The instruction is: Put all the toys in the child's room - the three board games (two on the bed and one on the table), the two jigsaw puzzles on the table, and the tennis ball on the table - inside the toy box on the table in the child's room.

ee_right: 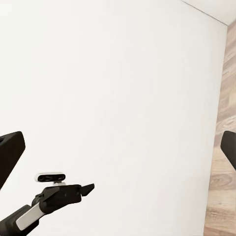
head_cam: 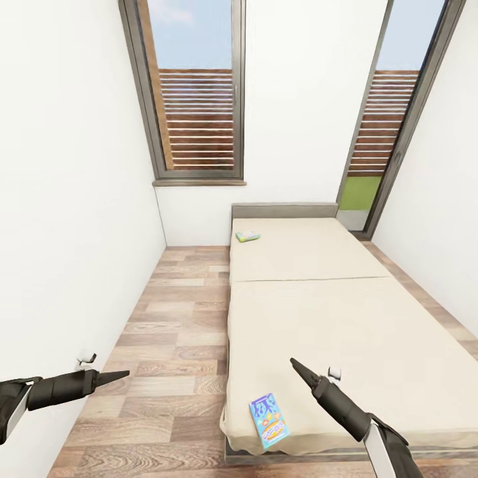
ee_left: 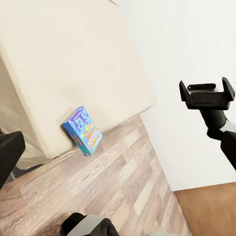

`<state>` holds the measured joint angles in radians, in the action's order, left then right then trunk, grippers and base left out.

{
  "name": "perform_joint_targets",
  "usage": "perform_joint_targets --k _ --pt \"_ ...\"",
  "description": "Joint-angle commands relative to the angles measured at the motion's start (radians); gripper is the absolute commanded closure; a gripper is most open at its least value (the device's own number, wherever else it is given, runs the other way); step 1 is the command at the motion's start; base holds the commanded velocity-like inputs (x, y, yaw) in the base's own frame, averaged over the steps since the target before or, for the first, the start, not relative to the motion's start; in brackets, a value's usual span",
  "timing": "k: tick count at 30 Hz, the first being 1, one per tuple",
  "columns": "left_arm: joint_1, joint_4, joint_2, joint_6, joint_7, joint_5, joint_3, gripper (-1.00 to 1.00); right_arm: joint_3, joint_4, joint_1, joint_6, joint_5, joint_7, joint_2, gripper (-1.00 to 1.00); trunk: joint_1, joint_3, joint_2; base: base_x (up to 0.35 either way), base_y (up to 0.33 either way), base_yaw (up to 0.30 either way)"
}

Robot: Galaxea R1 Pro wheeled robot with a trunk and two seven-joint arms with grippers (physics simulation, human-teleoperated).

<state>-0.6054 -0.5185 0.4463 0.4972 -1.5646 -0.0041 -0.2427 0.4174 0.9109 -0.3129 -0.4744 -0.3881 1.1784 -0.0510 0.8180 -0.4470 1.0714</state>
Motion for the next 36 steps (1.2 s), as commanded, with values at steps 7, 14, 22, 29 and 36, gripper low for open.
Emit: perform_joint_targets --k 7,14,22,29,36 --pt "-0.001 0.0 0.0 0.011 -0.003 -0.001 -0.001 -1.0 0.003 0.0 -0.001 -0.009 -0.001 0.003 -0.001 -1.0 0.0 -0.001 0.001 0.0 0.0 0.0" --pt "-0.001 0.0 0.0 0.011 -0.002 -0.001 0.0 -1.0 0.006 -0.028 -0.001 -0.009 -0.002 -0.025 0.001 -1.0 0.0 -0.001 0.001 0.0 0.0 0.0" --pt "-0.001 0.0 0.0 0.015 -0.002 -0.001 -0.001 -1.0 0.108 -0.117 -0.001 -0.012 -0.003 -0.098 0.001 -1.0 0.023 -0.02 0.043 0.0 0.0 0.0" --pt "-0.001 0.0 0.0 0.063 0.0 -0.001 0.0 -1.0 0.216 -0.171 -0.002 -0.019 -0.004 -0.201 -0.001 -1.0 0.05 -0.042 0.092 0.0 0.0 0.0" --pt "-0.001 0.0 0.003 0.082 -0.001 -0.001 0.0 -1.0 0.236 -0.178 -0.002 -0.021 -0.007 -0.219 -0.003 -1.0 0.077 -0.064 0.141 0.0 0.0 0.0"
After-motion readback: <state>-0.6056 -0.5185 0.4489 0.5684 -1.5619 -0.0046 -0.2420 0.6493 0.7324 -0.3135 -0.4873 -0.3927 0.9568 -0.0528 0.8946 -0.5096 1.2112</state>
